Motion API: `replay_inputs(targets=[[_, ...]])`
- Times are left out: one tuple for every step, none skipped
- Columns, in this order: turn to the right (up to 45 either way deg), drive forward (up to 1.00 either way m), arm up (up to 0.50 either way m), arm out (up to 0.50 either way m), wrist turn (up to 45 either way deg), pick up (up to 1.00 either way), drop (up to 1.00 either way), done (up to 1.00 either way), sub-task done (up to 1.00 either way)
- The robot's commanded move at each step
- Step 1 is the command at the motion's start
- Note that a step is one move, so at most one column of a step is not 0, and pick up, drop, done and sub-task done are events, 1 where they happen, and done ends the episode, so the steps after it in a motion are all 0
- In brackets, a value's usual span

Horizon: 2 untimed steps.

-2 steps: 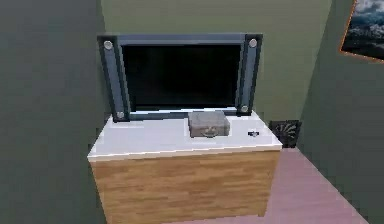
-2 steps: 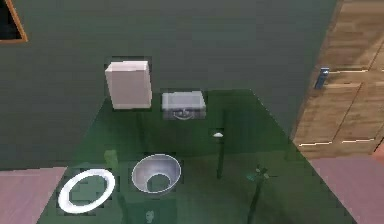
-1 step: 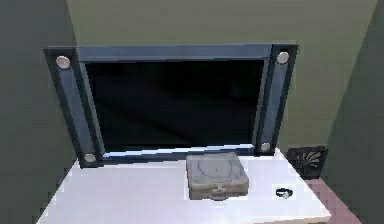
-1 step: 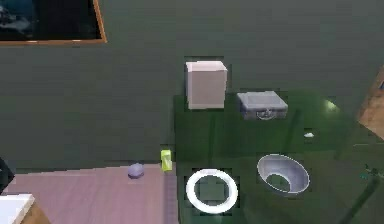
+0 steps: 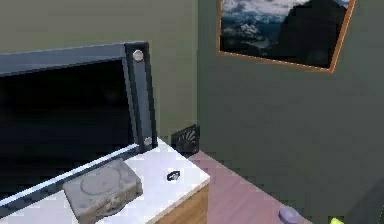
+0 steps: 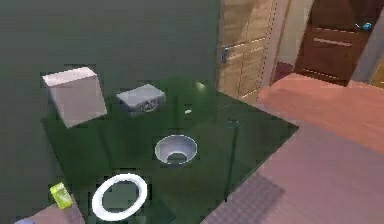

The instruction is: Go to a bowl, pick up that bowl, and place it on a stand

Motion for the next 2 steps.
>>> replay_inputs(targets=[[0.0,0.20,0.00,0.00,0.0,0.00,0.00,0.00,0.00],[39.0,0.00,0.00,0.00,0.0,0.00,0.00,0.00,0.00]])
